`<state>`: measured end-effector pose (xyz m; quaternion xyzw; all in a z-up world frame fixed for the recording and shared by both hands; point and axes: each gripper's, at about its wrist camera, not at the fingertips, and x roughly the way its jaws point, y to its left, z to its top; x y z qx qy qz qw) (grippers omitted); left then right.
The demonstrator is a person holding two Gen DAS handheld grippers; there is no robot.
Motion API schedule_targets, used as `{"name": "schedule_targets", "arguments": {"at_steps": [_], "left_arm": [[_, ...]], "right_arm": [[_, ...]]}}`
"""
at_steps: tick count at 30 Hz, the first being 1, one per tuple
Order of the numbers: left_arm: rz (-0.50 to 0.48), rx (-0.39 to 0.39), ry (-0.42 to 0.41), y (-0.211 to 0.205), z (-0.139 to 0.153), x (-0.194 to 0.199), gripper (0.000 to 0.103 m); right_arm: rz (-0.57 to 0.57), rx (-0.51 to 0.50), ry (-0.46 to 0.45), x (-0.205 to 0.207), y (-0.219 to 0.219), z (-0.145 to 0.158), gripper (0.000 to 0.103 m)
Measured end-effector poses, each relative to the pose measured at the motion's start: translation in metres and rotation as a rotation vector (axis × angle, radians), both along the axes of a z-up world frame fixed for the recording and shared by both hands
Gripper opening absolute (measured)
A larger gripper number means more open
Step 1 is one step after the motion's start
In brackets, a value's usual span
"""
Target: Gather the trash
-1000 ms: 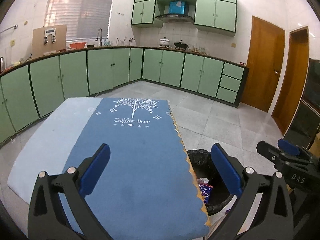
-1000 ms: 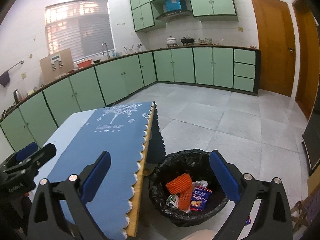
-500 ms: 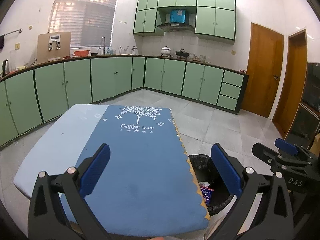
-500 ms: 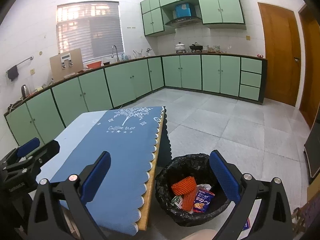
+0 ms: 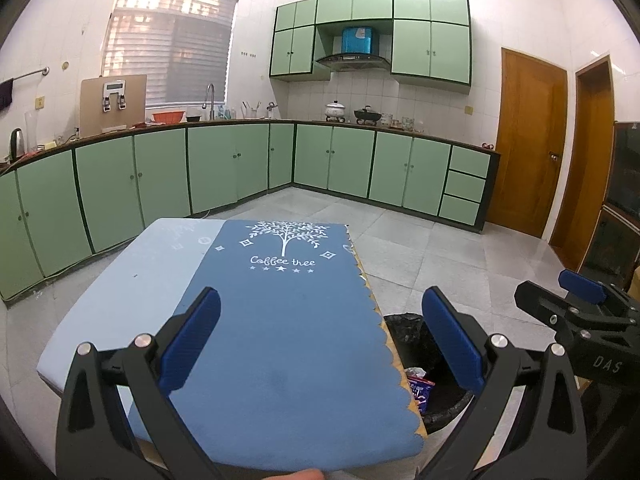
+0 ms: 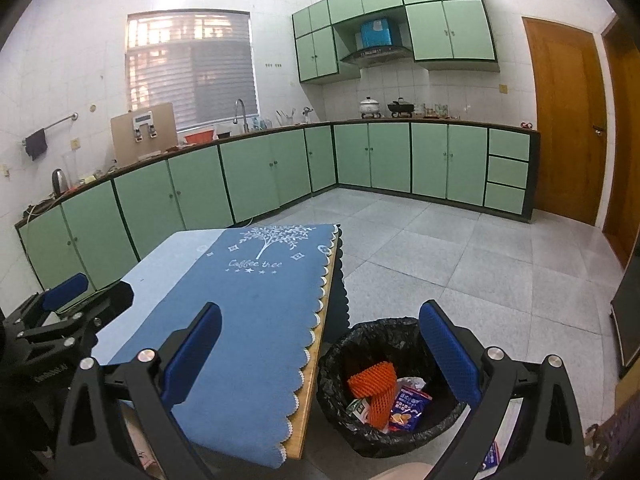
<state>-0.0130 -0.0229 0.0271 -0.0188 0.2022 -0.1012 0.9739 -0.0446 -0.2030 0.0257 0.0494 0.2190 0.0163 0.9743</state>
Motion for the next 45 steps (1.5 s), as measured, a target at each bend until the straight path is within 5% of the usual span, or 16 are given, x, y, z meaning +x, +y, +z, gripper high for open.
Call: {"name": "schedule_targets", "arguments": {"at_steps": [45], "left_arm": [[-0.009,0.03,0.011,-0.012,-0.018,-0.001,0.098]], "right_arm": [[-0.006,0.009,-0.002,-0.005,-0.016,-0.007,0.097]]}}
